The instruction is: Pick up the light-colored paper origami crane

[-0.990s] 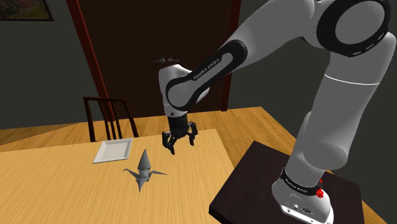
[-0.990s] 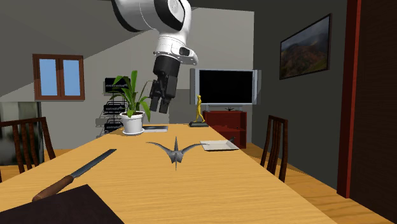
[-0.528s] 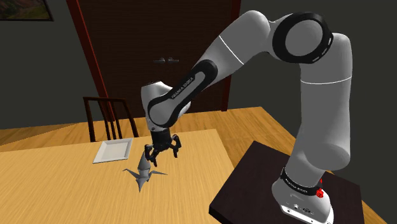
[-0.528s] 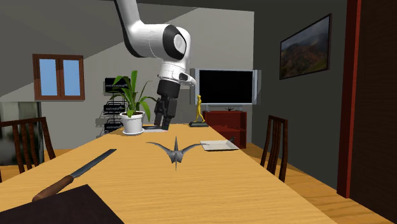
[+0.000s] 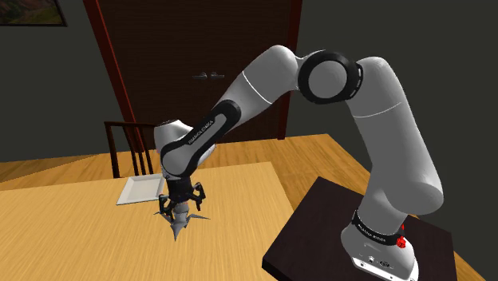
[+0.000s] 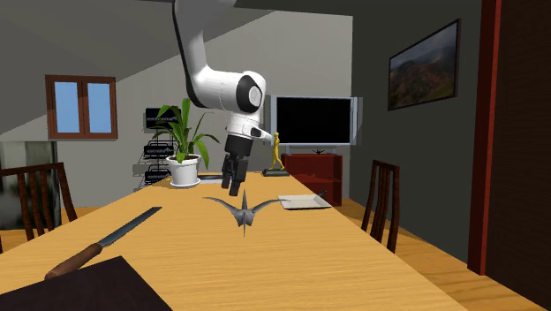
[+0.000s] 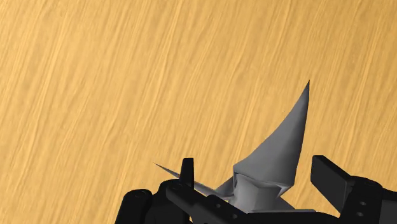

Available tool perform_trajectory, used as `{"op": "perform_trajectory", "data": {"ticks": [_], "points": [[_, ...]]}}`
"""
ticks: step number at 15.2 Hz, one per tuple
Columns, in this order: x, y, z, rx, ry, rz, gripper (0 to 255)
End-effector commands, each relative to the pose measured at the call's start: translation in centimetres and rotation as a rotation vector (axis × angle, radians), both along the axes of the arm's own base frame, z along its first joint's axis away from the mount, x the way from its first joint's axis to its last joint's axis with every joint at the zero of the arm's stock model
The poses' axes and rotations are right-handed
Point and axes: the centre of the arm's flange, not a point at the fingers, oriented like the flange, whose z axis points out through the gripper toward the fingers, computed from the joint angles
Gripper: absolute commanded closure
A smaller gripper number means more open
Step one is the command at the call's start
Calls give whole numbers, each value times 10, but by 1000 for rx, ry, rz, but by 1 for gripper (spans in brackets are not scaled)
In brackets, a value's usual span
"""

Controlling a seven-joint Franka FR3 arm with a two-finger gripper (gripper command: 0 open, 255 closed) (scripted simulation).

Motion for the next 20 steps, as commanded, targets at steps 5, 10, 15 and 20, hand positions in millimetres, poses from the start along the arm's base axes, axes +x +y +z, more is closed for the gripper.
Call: {"op": "perform_trajectory", "data": {"ticks": [5,10,15,20], "points": [[23,20,-40,3,-2,-20,0],[22,20,-64,3,-2,-20,0],[23,20,-64,4,-2,-19,255],[23,20,-64,4,-2,-19,255]]}}
